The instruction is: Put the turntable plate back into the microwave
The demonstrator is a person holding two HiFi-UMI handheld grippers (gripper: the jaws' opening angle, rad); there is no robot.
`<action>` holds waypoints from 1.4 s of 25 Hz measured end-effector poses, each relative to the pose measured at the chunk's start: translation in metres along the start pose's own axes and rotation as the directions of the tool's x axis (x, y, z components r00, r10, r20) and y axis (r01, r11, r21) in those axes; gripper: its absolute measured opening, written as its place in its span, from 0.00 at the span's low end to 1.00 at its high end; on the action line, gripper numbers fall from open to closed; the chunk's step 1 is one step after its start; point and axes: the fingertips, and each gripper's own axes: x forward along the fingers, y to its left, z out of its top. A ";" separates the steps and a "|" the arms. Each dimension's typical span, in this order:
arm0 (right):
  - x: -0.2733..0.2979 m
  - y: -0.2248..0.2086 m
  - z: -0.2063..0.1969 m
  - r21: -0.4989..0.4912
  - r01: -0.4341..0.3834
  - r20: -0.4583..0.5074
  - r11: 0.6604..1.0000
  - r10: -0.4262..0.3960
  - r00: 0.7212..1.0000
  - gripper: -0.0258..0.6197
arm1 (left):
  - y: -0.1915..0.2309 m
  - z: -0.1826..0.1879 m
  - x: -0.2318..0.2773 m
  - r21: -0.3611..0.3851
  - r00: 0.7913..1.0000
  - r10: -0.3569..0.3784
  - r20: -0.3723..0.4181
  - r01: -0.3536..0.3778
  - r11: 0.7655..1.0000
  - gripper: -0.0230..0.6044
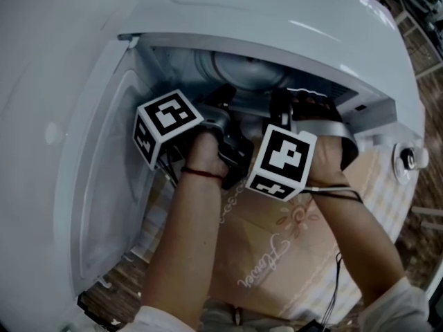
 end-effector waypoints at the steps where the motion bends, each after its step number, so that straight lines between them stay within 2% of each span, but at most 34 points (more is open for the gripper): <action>1: -0.001 0.000 0.001 -0.006 0.005 0.010 1.000 -0.005 1.000 0.14 | 0.001 0.000 -0.001 -0.002 1.000 0.000 0.002 0.000 1.000 0.09; 6: 0.000 0.000 0.005 -0.059 0.008 0.063 0.998 -0.004 0.998 0.14 | 0.003 0.001 -0.004 -0.025 1.000 -0.004 0.017 0.004 1.000 0.09; 12: -0.003 0.003 0.018 -0.025 -0.051 0.155 0.998 0.054 0.986 0.16 | 0.005 -0.002 -0.004 -0.105 0.999 -0.015 0.040 0.020 0.994 0.08; 17: -0.004 0.004 0.015 -0.088 0.004 0.155 0.996 0.009 0.988 0.13 | 0.004 -0.004 -0.004 -0.050 0.999 -0.013 0.040 0.015 0.999 0.09; 26: -0.009 0.005 0.018 -0.062 0.005 0.208 0.998 0.008 0.978 0.13 | 0.000 0.007 -0.003 0.010 0.998 -0.038 0.057 0.038 0.999 0.13; 35: -0.004 0.001 0.012 -0.021 -0.026 0.109 0.999 0.028 0.994 0.13 | 0.002 -0.001 0.000 0.001 0.999 0.017 0.050 -0.017 1.000 0.10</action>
